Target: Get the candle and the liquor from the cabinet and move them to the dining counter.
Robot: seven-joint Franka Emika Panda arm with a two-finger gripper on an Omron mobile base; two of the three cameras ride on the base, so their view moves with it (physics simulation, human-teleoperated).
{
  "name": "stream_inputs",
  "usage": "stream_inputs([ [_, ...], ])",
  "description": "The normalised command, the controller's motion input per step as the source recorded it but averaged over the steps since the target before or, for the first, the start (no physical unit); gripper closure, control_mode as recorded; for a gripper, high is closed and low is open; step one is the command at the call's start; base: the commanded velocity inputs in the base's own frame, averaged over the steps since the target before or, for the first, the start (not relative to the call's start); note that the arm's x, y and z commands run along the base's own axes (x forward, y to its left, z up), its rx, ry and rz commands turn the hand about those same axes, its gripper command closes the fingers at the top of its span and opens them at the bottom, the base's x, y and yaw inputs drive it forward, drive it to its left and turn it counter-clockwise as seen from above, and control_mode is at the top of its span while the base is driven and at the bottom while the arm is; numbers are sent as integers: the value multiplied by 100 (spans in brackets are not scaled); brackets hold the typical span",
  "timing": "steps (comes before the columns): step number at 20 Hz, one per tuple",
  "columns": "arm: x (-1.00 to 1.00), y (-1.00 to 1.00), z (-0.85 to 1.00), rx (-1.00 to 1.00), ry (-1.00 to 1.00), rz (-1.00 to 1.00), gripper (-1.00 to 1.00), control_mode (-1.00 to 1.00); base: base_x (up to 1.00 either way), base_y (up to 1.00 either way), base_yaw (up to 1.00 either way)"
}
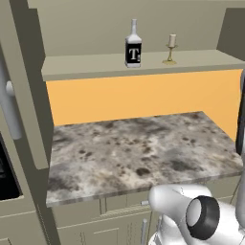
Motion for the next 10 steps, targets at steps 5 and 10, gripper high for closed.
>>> stream_inputs([
  [5, -23, 60, 9, -26, 11, 41, -100, -100, 0, 0, 0],
  [10, -18, 52, 19, -26, 19, 45, -100, -100, 0, 0, 0],
])
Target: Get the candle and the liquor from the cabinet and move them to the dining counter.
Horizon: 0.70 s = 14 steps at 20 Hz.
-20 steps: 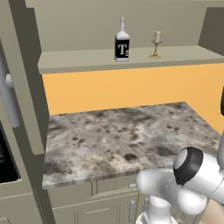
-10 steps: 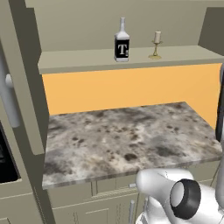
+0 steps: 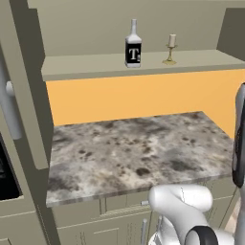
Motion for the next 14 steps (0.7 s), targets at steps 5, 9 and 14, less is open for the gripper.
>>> stream_inputs([
  [5, -20, 52, 23, -24, 15, 49, -100, -100, 0, 0, 0],
  [9, -7, 55, 21, -25, 1, 29, -100, -100, 0, 0, 0],
  [14, 4, 51, 19, -23, -1, 10, -100, -100, 0, 0, 0],
])
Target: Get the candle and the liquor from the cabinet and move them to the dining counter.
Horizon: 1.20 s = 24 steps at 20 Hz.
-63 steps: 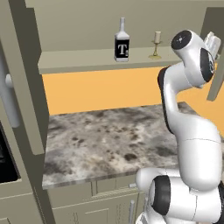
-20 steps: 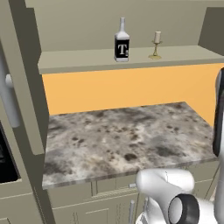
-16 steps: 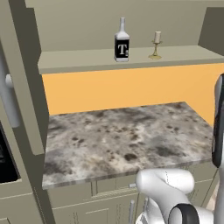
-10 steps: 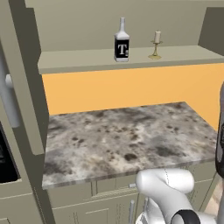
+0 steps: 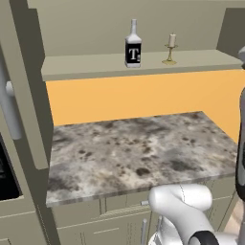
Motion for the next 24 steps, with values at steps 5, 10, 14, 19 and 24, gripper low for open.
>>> stream_inputs([
  [5, 34, 33, -1, -18, -17, 9, -100, -100, 0, 0, 0],
  [10, 35, 21, 6, -12, -8, 15, -100, -100, 0, 0, 0],
  [14, 43, 22, 9, -21, 11, 1, -100, -100, 0, 0, 0],
  [19, 40, 4, 14, -16, 3, 1, -100, -100, 0, 0, 0],
  [24, 23, -3, 10, -1, 5, 25, -100, -100, 0, 0, 0],
])
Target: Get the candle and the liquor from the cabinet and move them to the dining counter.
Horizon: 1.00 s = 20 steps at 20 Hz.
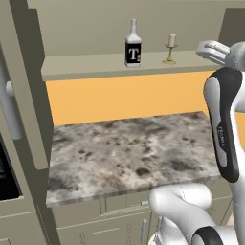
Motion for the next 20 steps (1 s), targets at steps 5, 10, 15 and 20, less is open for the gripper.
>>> stream_inputs([
  [5, 33, 9, 0, -9, 11, 23, -100, -100, 0, 0, 0],
  [10, 38, 0, 0, -10, 6, 7, -100, -100, 0, 0, 0],
  [15, 39, 3, -7, -9, 0, 0, -100, -100, 0, 0, 0],
  [20, 43, 10, -24, -5, 1, 0, -100, -100, 0, 0, 0],
])
